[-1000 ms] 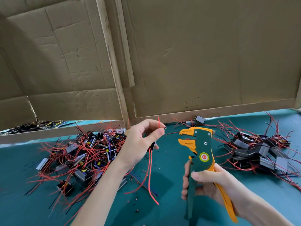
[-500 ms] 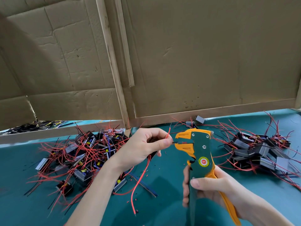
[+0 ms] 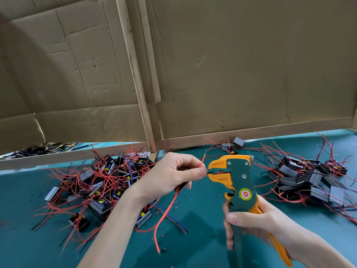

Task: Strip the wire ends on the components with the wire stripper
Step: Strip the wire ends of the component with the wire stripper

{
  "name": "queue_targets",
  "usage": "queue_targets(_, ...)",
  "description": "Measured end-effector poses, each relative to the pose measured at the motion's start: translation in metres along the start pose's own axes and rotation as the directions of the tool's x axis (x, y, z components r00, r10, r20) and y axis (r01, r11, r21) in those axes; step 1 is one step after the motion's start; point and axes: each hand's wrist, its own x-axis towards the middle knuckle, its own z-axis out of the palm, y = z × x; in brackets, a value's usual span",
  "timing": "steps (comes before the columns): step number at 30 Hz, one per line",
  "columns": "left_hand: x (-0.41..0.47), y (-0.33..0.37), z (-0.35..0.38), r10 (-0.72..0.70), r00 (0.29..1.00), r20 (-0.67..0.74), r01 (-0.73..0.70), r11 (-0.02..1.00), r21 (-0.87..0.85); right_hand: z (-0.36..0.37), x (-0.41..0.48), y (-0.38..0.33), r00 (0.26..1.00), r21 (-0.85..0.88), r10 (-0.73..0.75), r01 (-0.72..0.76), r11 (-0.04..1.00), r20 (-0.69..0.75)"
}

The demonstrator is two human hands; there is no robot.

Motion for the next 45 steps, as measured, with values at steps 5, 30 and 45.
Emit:
queue_targets(5, -0.002, 0.001, -0.003, -0.001, 1.0, 0.016, 0.001, 1.0, -0.013, 0.005, -0.001, 0.003, 0.996, -0.022, 0.017, -0.019, 1.0, -0.082)
queue_targets(30, 0.001, 0.001, 0.002, 0.108, 0.969, -0.224, -0.091, 0.992, 0.083, 0.005, 0.01, 0.008, 0.988, 0.219, -0.038, 0.071, 0.973, -0.151)
queue_targets(45, -0.003, 0.006, 0.003, 0.132, 0.969, -0.206, -0.105, 0.985, 0.139, 0.008, 0.009, 0.004, 0.996, 0.218, -0.024, 0.042, 0.975, -0.083)
